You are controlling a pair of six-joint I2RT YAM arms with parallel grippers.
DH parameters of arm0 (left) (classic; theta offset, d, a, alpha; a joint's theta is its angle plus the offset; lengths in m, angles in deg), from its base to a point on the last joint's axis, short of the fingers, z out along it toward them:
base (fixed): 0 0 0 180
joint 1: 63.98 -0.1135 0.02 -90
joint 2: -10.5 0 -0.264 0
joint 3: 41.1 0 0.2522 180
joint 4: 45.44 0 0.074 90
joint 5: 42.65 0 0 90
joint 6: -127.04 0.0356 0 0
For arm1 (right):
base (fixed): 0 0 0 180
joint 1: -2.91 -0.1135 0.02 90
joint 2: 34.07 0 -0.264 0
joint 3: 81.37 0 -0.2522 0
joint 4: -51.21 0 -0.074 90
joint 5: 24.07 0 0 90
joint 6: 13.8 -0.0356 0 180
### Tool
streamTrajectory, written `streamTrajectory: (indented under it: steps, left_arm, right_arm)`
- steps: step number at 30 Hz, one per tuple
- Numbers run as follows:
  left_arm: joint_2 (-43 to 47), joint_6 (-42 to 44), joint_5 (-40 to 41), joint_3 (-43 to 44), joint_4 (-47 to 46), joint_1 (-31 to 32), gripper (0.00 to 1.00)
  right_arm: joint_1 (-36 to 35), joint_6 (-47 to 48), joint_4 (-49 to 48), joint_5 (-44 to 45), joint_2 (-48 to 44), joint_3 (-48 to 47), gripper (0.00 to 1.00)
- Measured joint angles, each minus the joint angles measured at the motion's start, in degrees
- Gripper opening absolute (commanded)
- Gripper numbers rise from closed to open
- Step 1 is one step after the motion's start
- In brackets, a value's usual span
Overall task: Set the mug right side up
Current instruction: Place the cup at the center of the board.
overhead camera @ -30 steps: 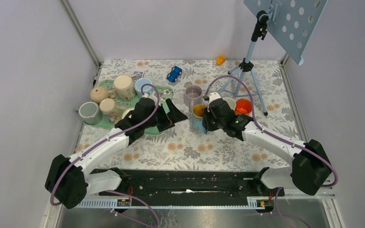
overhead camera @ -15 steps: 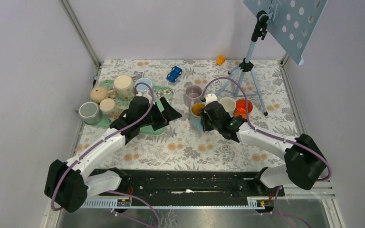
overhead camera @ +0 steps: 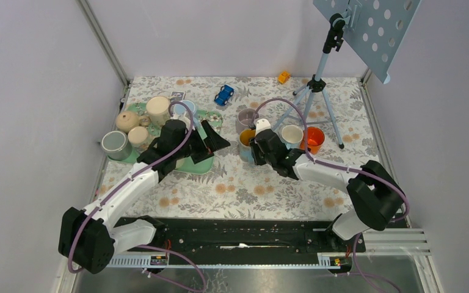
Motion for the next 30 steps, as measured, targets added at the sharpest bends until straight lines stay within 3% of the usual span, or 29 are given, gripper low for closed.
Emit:
streamTrajectory:
  steps: [10, 23, 30]
  left_arm:
    - [-0.1, 0.8, -0.6, 1.2, 2.2, -1.2, 0.99]
    - [-4.8, 1.0, -0.7, 5.9, 2.4, -2.1, 0.99]
    - [-7.7, 1.2, -0.9, 8.3, 2.9, -2.7, 0.99]
  right_arm:
    - [0.0, 1.4, -3.1, 0.0, 6.0, -3.8, 0.02]
    - [0.0, 4.8, -2.0, 1.5, 7.8, -6.4, 0.52]
    - [0.0, 5.1, -0.4, 1.6, 6.8, -6.6, 0.7]
